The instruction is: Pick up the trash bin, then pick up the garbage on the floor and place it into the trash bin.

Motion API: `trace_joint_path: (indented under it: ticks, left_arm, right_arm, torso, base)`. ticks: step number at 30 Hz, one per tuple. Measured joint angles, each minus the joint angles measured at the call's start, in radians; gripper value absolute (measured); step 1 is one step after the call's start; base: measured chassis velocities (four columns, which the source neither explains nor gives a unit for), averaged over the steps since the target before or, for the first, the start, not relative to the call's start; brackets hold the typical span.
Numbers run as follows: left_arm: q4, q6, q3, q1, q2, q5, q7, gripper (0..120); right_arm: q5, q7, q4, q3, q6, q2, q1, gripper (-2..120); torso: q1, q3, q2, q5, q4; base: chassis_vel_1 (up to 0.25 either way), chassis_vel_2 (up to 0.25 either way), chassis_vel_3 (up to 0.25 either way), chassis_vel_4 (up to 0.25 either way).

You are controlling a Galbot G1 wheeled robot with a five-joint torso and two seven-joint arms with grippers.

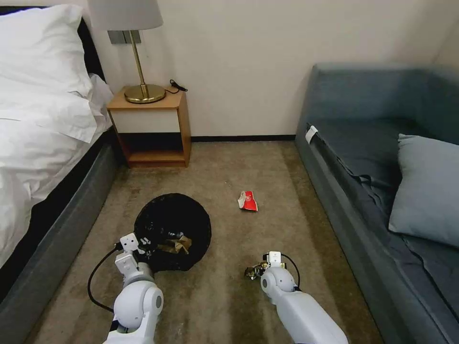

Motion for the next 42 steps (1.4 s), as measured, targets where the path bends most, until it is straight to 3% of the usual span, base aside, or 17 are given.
trace_joint_path:
  ticks: [3, 5, 8, 21, 31, 39, 42]
  left_arm:
    - [0.000, 0.000, -0.001, 0.000, 0.001, 0.000, 0.000, 1]
    - [0.000, 0.000, -0.004, -0.001, 0.001, 0.000, -0.001, 1]
    - [0.000, 0.000, -0.002, -0.001, 0.001, -0.001, 0.000, 1]
    - [0.002, 0.000, 0.005, -0.007, -0.003, 0.001, -0.002, 1]
    - [-0.001, 0.000, 0.002, -0.003, -0.001, 0.001, -0.002, 1]
    - [-0.002, 0.000, 0.002, -0.002, -0.001, 0.001, -0.002, 1]
    - [-0.004, 0.000, 0.002, -0.001, -0.002, 0.001, -0.002, 1]
  right_arm:
    - [-0.003, 0.005, 0.010, -0.003, 0.001, -0.004, -0.005, 64]
    - [-0.011, 0.027, 0.026, -0.003, -0.001, -0.014, -0.012, 54]
    - [-0.007, 0.041, 0.061, -0.006, -0.013, -0.024, -0.023, 45]
    - [0.007, 0.066, 0.214, -0.010, -0.024, -0.052, -0.055, 0]
    - [-0.067, 0.063, 0.228, -0.012, -0.032, -0.061, -0.066, 1]
    - [-0.088, 0.058, 0.195, 0.004, -0.040, -0.063, -0.062, 25]
    - [-0.031, 0.074, 0.180, 0.031, -0.052, -0.050, -0.056, 42]
  torso:
    - [0.000, 0.000, 0.000, 0.0003, 0.0002]
    - [0.000, 0.000, 0.000, -0.0021, -0.0014]
    - [0.000, 0.000, 0.000, -0.0015, -0.0023]
    - [0.000, 0.000, 0.000, -0.0010, -0.0009]
    - [0.000, 0.000, 0.000, -0.0009, -0.0009]
    - [0.000, 0.000, 0.000, -0.0009, -0.0009]
    - [0.000, 0.000, 0.000, -0.0009, -0.0009]
  base:
    - [0.000, 0.000, 0.000, 0.000]
    - [0.000, 0.000, 0.000, 0.000]
    - [0.000, 0.000, 0.000, 0.000]
    - [0.000, 0.000, 0.000, 0.000]
    - [0.000, 0.000, 0.000, 0.000]
    - [0.000, 0.000, 0.000, 0.000]
    - [0.000, 0.000, 0.000, 0.000]
